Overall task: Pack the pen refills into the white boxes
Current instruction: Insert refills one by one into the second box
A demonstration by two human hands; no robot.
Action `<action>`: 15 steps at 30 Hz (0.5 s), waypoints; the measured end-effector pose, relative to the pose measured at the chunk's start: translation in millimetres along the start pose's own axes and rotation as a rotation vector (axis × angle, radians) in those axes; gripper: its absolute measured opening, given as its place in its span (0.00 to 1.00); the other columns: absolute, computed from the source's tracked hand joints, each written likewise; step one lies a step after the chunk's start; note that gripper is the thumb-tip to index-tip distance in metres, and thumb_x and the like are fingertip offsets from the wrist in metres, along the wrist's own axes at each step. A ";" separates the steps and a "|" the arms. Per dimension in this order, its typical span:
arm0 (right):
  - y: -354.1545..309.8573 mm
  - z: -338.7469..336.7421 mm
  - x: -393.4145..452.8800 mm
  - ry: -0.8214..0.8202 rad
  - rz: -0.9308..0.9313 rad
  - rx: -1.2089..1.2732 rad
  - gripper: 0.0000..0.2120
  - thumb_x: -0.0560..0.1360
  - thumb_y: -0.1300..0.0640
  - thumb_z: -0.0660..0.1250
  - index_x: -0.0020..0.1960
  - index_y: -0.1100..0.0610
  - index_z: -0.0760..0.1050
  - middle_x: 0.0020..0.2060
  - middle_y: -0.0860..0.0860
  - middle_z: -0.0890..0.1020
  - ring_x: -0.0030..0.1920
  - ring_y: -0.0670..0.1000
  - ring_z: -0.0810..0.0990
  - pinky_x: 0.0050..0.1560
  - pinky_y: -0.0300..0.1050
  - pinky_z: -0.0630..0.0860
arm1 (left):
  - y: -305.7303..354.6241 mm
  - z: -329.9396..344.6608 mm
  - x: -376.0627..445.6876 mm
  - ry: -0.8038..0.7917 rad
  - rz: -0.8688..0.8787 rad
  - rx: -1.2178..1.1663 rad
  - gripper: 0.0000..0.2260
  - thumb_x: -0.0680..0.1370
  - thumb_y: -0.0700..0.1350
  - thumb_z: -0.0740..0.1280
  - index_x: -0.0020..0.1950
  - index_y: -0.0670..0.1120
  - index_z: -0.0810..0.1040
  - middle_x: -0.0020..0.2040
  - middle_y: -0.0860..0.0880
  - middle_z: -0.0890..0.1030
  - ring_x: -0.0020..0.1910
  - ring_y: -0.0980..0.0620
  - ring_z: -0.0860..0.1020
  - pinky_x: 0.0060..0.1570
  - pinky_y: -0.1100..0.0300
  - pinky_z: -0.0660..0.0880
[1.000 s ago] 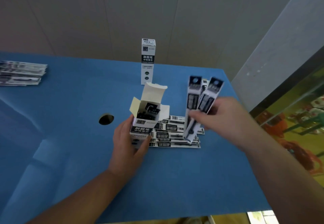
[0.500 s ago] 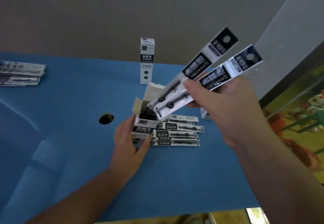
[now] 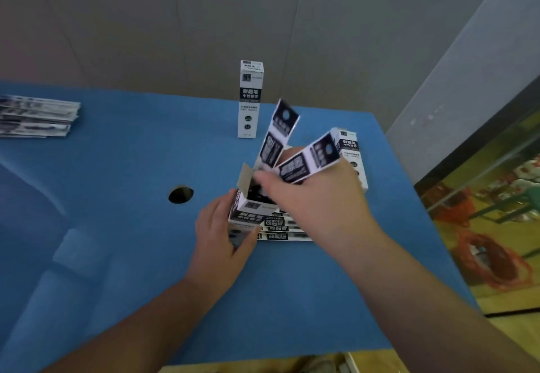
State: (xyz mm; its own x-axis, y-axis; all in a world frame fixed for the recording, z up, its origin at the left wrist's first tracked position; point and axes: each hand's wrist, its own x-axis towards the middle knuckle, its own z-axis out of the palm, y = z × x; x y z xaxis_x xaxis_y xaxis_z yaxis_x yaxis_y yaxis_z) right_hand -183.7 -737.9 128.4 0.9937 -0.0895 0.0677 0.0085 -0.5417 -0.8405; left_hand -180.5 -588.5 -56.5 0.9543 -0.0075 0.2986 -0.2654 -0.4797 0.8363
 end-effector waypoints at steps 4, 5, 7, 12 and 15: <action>-3.9 -7.1 -0.7 -0.131 -0.039 -0.002 0.13 0.67 0.46 0.80 0.46 0.46 0.79 0.39 0.38 0.85 0.39 0.36 0.83 0.38 0.29 0.76 | -0.2 -0.6 1.8 0.002 -0.007 0.001 0.34 0.76 0.58 0.66 0.76 0.38 0.71 0.68 0.41 0.75 0.69 0.42 0.70 0.69 0.35 0.70; -6.9 -11.7 -0.6 -0.158 -0.079 -0.005 0.13 0.68 0.47 0.80 0.48 0.45 0.78 0.41 0.37 0.85 0.40 0.37 0.83 0.40 0.31 0.78 | -0.2 -0.9 2.0 0.002 -0.023 -0.010 0.34 0.76 0.58 0.67 0.76 0.39 0.71 0.68 0.41 0.74 0.70 0.43 0.70 0.70 0.35 0.70; -11.4 -18.9 0.6 -0.193 -0.126 -0.023 0.14 0.71 0.47 0.77 0.54 0.42 0.77 0.44 0.38 0.85 0.42 0.38 0.84 0.47 0.39 0.81 | -1.1 -0.7 1.6 0.002 -0.026 -0.011 0.34 0.76 0.58 0.66 0.76 0.38 0.71 0.69 0.42 0.74 0.70 0.44 0.70 0.71 0.36 0.70; -13.6 -15.7 12.6 -0.100 -0.156 -0.208 0.09 0.73 0.49 0.74 0.52 0.42 0.80 0.44 0.39 0.85 0.45 0.39 0.81 0.48 0.35 0.77 | -3.3 0.3 1.3 -0.003 0.004 0.006 0.33 0.77 0.58 0.66 0.75 0.38 0.71 0.69 0.43 0.74 0.70 0.47 0.69 0.71 0.38 0.70; -12.1 -4.7 16.7 -0.106 -0.171 -0.431 0.06 0.74 0.48 0.73 0.46 0.48 0.78 0.36 0.41 0.82 0.39 0.42 0.79 0.36 0.38 0.73 | -4.4 0.4 0.9 0.002 0.016 0.023 0.33 0.77 0.58 0.67 0.76 0.38 0.71 0.69 0.43 0.74 0.70 0.47 0.68 0.71 0.38 0.70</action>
State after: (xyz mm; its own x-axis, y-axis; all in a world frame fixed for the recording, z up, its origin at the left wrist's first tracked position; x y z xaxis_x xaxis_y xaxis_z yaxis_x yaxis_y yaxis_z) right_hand -167.7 -736.9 142.2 0.9882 0.1045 0.1116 0.1477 -0.8407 -0.5210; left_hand -178.4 -586.8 -60.1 0.9497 -0.0141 0.3130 -0.2778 -0.4997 0.8204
